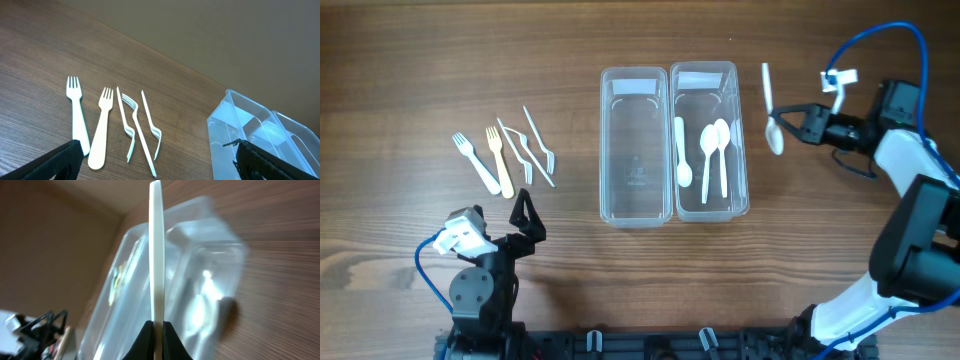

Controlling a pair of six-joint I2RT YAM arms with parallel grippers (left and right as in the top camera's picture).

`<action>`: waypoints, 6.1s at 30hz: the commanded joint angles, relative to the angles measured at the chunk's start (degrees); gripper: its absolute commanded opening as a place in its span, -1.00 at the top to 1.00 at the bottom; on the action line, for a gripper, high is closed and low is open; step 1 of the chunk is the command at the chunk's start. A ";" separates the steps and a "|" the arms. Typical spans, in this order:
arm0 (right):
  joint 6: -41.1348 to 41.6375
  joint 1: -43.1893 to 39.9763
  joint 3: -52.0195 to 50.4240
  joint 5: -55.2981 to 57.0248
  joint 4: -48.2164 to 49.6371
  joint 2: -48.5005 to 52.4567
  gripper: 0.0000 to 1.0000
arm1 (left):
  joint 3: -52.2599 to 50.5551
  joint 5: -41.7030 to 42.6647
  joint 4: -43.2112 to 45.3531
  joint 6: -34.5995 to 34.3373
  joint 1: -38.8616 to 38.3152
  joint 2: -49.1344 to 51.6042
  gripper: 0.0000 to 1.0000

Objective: Pack container
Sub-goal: 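Place the white knife into the right container and release, then move the right gripper to the yellow spoon and grasp it, then carry the yellow spoon into the right container and release it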

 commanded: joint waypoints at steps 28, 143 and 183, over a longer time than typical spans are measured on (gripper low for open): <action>15.34 17.90 0.72 5.99 12.66 -2.32 0.70 | -0.31 0.48 0.15 1.16 0.52 -0.31 -1.00; -14.40 -6.51 8.13 59.21 -8.79 11.10 -0.12 | -0.31 0.48 0.15 1.16 0.52 -0.31 -0.99; 7.67 -1.18 11.23 27.76 -8.50 -13.75 0.91 | -0.31 0.50 0.15 1.16 0.52 -0.31 -0.99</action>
